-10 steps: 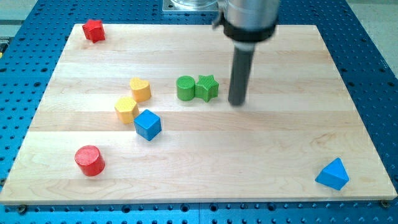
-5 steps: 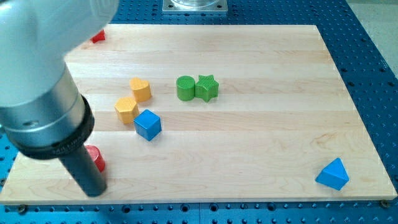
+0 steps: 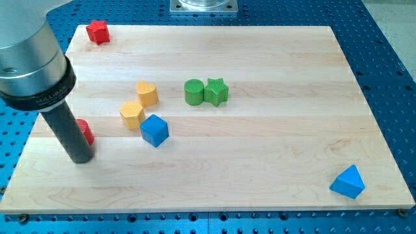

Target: Put the red circle vertically below the red star

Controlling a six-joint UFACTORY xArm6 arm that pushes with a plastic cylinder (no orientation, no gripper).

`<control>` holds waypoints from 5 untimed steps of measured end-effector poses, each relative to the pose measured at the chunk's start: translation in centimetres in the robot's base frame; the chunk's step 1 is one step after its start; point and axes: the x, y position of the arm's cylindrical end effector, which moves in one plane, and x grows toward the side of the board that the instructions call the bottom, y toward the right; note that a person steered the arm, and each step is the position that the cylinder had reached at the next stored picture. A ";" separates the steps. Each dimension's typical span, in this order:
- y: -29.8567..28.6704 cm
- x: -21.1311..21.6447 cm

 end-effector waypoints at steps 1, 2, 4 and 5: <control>-0.1 -3.8; 0.0 -8.3; 0.0 -8.6; -3.6 -9.4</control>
